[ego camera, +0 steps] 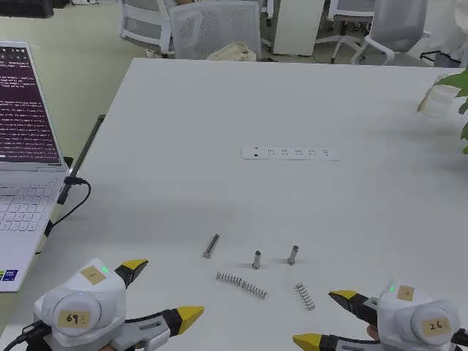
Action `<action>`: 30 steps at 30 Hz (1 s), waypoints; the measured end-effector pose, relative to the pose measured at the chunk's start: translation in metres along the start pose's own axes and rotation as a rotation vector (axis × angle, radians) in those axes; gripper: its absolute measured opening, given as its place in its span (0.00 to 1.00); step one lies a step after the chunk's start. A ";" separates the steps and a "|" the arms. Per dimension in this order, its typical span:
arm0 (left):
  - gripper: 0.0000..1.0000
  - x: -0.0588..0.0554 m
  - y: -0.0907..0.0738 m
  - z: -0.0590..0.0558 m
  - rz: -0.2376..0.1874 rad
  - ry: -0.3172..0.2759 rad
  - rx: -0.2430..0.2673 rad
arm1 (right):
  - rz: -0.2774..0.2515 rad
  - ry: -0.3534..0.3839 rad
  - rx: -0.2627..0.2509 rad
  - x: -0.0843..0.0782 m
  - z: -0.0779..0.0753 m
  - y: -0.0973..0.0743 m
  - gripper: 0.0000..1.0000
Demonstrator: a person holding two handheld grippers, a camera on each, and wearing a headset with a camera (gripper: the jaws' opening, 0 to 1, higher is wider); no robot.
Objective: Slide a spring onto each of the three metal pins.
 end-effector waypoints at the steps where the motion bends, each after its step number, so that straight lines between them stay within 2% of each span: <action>1: 0.71 -0.001 0.000 0.000 0.003 0.001 0.000 | -0.004 0.002 -0.001 0.001 0.000 0.001 0.66; 14: 0.71 -0.002 -0.002 0.005 0.009 0.004 0.005 | -0.004 0.002 0.011 0.004 0.003 0.006 0.66; 24: 0.71 0.005 -0.001 0.009 -0.009 -0.002 0.018 | -0.002 0.000 0.013 0.004 0.000 0.004 0.67; 30: 0.71 0.002 0.000 0.008 0.004 0.014 0.008 | 0.001 -0.005 0.017 0.005 0.001 0.004 0.66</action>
Point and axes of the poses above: the centre of the closed fingertips' face, and the gripper's own axes: y roughly forward along the fingers, z roughly to its left, x roughly out of its top, the point moved 3 cm from there along -y, roughly backward along the fingers, and after that the axes turned 2 degrees about -z, right-handed, at the moved point
